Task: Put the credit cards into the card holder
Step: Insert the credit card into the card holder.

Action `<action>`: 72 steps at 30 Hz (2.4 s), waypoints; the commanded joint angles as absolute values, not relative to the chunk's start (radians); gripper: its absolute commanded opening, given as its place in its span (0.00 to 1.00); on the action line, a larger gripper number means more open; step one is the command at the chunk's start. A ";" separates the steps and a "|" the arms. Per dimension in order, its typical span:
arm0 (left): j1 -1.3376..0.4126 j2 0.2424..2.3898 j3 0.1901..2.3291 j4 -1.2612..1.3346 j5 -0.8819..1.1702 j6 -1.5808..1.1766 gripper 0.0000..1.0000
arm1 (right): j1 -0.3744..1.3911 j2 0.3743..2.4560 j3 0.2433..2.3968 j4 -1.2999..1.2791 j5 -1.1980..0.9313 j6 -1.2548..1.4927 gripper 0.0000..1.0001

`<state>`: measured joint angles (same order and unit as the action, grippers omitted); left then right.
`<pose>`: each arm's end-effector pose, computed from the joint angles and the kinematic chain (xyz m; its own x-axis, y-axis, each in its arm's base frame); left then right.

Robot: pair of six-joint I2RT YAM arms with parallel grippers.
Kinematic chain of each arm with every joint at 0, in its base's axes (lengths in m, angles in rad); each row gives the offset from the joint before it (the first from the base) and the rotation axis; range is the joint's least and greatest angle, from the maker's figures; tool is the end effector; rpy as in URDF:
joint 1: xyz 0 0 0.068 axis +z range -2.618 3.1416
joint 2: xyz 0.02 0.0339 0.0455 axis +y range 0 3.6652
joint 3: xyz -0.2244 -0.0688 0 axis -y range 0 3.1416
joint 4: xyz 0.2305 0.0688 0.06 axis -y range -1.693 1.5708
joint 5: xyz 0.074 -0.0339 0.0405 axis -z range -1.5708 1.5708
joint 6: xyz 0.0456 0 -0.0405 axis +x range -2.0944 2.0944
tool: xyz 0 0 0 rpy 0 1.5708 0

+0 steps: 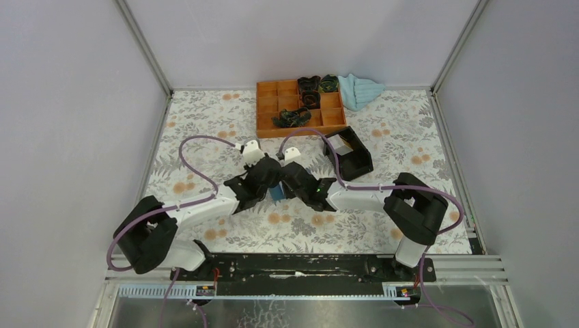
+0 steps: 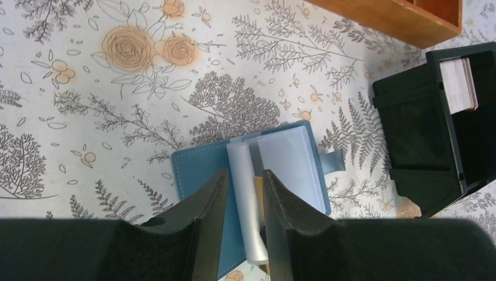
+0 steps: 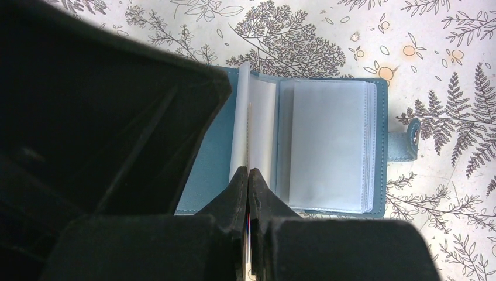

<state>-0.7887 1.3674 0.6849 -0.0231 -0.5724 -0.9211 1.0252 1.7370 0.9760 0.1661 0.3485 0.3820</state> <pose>0.2127 -0.1790 0.1616 -0.5200 -0.4263 -0.7402 -0.1790 0.9017 -0.3936 0.2013 0.3015 0.1538 -0.5147 -0.1726 -0.8398 -0.5009 0.8555 0.1312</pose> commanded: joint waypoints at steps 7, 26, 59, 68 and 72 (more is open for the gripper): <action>-0.726 1.458 0.806 -0.034 -0.565 -0.862 0.35 | 1.076 1.747 0.990 0.173 0.425 0.348 0.00; -0.631 1.387 0.681 0.066 -0.489 -0.991 0.31 | 1.104 1.715 0.933 0.221 0.471 0.356 0.00; -0.603 1.540 0.812 -0.028 -0.159 -0.866 0.30 | 1.152 1.736 0.950 0.216 0.548 0.305 0.00; -0.603 1.476 0.755 -0.094 -0.174 -0.849 0.30 | 1.154 1.738 0.946 0.213 0.550 0.308 0.00; -0.602 1.433 0.713 -0.101 -0.187 -0.862 0.30 | 1.155 1.733 0.941 0.213 0.549 0.311 0.00</action>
